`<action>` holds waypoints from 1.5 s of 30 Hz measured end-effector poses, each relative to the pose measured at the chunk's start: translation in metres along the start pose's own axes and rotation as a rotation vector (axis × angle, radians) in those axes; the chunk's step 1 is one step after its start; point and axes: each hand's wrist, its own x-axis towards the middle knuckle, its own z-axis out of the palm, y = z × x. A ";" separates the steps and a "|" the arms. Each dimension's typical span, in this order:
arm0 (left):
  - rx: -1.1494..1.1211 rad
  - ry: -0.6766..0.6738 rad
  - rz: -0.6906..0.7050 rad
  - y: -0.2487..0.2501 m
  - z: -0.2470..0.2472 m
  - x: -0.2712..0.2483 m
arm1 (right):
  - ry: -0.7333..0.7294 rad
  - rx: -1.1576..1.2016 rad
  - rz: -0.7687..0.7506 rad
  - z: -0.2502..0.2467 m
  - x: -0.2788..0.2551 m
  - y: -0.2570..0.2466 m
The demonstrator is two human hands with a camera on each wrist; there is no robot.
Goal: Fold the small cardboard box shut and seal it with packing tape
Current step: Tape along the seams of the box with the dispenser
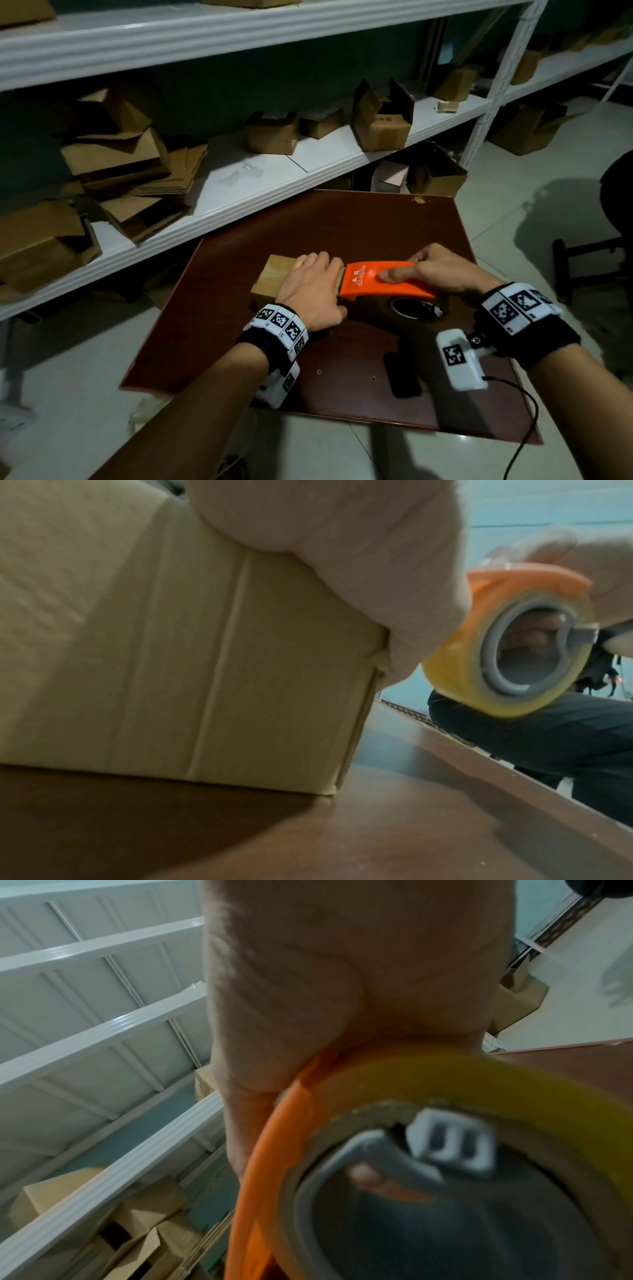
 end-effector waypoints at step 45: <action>0.042 0.103 0.048 -0.003 0.006 -0.001 | 0.051 -0.106 0.226 -0.053 -0.024 0.022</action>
